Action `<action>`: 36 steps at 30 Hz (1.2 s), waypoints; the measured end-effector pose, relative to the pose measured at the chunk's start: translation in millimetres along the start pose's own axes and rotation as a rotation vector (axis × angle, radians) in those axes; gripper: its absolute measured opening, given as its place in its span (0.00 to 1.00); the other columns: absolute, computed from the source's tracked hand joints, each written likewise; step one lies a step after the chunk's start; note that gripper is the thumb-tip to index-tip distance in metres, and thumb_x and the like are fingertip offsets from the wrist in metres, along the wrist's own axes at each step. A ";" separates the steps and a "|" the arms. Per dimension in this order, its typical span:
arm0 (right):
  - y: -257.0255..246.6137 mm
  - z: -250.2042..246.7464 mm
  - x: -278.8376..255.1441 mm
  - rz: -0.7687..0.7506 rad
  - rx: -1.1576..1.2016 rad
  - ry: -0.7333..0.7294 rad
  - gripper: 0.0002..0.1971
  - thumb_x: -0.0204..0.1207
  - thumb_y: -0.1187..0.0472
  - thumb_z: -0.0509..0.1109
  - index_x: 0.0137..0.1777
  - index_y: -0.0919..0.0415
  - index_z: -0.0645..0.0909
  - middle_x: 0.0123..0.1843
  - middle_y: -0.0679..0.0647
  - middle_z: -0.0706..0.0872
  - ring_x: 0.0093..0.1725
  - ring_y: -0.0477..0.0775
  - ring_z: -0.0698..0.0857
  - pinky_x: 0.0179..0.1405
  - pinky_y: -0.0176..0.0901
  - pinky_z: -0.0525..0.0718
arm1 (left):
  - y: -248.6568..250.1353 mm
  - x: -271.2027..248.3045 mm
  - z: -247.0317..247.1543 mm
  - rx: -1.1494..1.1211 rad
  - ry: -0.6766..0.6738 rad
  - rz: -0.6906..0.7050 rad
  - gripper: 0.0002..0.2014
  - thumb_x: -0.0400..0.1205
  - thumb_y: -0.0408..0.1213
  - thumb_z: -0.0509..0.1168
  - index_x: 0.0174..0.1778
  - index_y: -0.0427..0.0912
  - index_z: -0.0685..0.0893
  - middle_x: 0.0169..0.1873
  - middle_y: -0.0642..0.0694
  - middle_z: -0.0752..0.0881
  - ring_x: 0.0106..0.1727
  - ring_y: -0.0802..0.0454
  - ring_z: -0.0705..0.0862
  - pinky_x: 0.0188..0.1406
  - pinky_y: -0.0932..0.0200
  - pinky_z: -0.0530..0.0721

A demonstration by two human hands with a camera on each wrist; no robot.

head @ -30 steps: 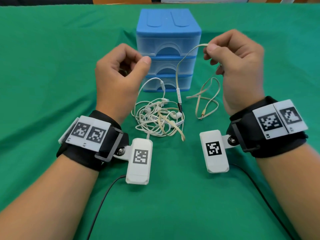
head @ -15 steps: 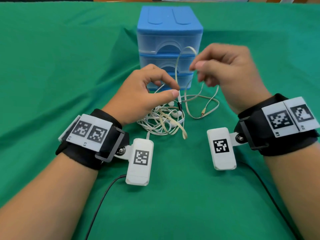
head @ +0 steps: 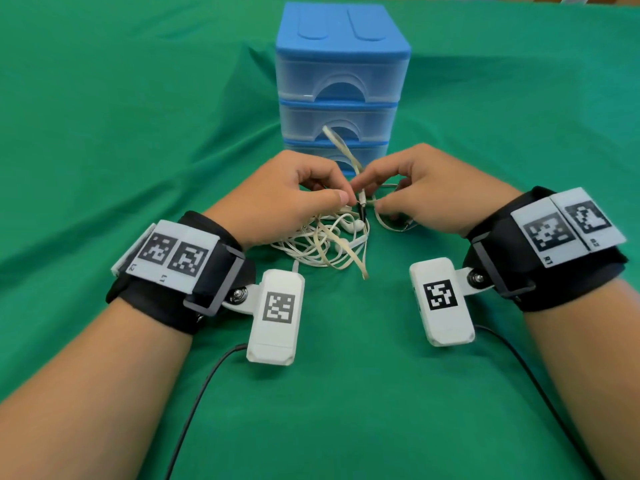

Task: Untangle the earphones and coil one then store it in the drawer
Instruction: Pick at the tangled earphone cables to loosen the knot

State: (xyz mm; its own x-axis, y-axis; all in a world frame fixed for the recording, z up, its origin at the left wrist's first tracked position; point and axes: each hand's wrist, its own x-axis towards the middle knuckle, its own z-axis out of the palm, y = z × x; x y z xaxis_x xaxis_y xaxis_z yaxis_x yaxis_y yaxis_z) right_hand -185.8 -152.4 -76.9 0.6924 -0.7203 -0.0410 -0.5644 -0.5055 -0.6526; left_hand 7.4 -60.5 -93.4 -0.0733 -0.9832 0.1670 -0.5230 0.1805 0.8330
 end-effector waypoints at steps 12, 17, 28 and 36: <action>-1.5 -1.6 1.6 -0.069 -0.145 0.120 0.04 0.75 0.58 0.76 0.40 0.50 0.84 0.45 0.48 0.77 0.36 0.38 0.75 0.39 0.30 0.71 | -3.8 0.4 -1.4 -0.074 0.055 -0.014 0.11 0.81 0.40 0.66 0.44 0.40 0.92 0.37 0.41 0.91 0.39 0.55 0.82 0.45 0.58 0.78; -13.5 -3.1 3.7 -0.104 0.061 0.281 0.06 0.67 0.53 0.65 0.35 0.52 0.82 0.42 0.44 0.73 0.53 0.57 0.75 0.52 0.44 0.71 | -0.5 -0.4 -1.7 -0.283 0.072 -0.091 0.28 0.86 0.54 0.57 0.45 0.32 0.91 0.39 0.34 0.91 0.36 0.47 0.83 0.38 0.56 0.80; -14.6 -4.9 0.4 -0.168 0.060 0.319 0.14 0.72 0.43 0.59 0.32 0.43 0.82 0.45 0.41 0.76 0.58 0.58 0.76 0.66 0.73 0.71 | 3.4 0.3 -2.0 -0.184 0.181 0.013 0.24 0.91 0.41 0.54 0.41 0.33 0.90 0.40 0.39 0.91 0.40 0.62 0.81 0.43 0.76 0.74; -15.4 -4.7 -3.6 -0.113 0.023 0.555 0.08 0.70 0.49 0.66 0.36 0.48 0.84 0.60 0.36 0.77 0.65 0.50 0.68 0.65 0.63 0.66 | -6.1 2.6 -5.6 -0.097 0.347 0.027 0.13 0.84 0.41 0.67 0.38 0.40 0.93 0.40 0.46 0.92 0.48 0.52 0.87 0.63 0.52 0.81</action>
State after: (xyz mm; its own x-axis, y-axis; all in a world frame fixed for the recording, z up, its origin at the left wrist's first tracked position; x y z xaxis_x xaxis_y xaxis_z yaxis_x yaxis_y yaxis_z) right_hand -181.7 -144.3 -63.2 0.4047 -0.8071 0.4300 -0.4863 -0.5881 -0.6462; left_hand 15.1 -64.0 -95.0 0.2158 -0.9136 0.3447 -0.4402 0.2241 0.8695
